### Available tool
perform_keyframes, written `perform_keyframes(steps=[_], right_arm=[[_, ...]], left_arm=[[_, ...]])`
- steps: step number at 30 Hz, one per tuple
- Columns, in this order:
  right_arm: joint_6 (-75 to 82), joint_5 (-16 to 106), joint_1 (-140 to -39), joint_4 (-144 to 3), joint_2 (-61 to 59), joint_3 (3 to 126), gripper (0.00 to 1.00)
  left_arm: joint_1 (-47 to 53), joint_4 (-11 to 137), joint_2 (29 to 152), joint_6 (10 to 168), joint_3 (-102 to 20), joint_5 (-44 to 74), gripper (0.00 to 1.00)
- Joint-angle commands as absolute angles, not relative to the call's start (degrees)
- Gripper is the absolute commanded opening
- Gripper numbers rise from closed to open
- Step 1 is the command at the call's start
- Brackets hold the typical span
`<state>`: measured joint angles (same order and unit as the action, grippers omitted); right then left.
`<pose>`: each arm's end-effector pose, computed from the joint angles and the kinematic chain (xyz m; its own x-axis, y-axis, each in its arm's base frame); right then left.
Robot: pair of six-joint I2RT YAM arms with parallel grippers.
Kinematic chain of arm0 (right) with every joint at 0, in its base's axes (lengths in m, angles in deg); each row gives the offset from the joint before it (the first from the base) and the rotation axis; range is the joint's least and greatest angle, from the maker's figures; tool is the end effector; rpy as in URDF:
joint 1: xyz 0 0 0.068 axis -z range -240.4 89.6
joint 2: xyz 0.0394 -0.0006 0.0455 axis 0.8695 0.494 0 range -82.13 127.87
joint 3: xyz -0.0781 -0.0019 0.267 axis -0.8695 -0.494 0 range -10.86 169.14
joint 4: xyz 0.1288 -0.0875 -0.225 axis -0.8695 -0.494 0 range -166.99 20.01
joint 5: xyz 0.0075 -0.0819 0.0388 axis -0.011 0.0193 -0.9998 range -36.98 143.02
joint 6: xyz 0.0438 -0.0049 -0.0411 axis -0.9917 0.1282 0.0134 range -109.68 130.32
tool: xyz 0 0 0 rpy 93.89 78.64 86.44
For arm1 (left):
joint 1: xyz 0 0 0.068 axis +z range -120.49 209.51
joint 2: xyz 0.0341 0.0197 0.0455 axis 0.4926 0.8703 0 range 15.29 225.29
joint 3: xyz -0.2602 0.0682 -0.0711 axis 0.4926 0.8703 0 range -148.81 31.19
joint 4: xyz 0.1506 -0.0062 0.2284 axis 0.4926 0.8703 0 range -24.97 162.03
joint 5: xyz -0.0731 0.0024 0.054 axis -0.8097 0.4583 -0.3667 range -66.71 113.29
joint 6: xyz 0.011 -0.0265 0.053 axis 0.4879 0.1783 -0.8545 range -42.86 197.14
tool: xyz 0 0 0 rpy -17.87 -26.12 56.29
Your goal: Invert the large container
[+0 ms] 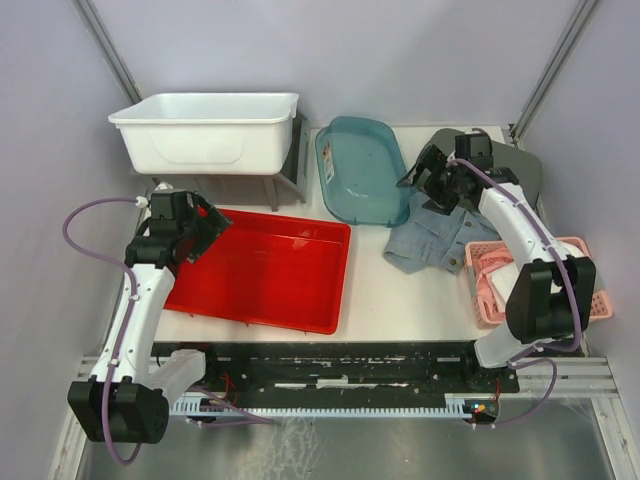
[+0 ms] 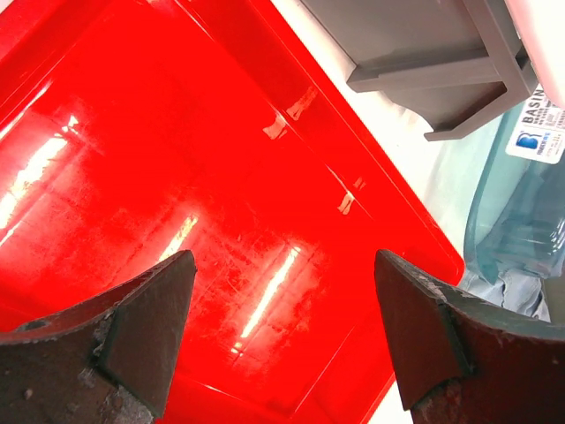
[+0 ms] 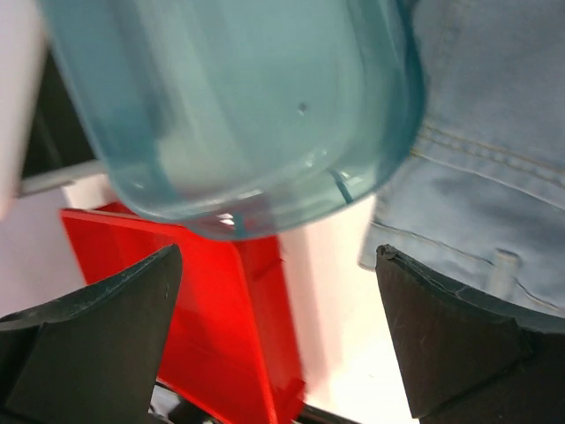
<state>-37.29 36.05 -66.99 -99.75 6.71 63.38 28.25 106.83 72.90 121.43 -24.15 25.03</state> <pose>0.3588 0.0546 0.2945 -0.7024 0.6299 -0.3314 0.2991 0.6837 0.6656 0.2209 -0.0035 0.3084 -0.4980 -0.6872 -0.5289 -0.4854 0.7263 -0.4867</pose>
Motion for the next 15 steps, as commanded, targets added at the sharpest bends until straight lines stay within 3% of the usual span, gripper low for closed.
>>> perform_keyframes(steps=[1,7,15], right_arm=[[-26.59,40.09,-66.89,-115.05,8.58,66.74,0.99],[-21.50,43.48,-69.03,-115.40,4.68,64.36,0.99],[-22.72,49.04,-81.86,-111.77,6.02,61.77,0.96]], left_arm=[[27.89,104.54,72.69,119.46,-26.64,23.71,0.89],[27.75,104.53,72.56,119.21,-26.97,23.41,0.89],[26.57,104.91,74.25,117.63,-30.50,23.98,0.89]])
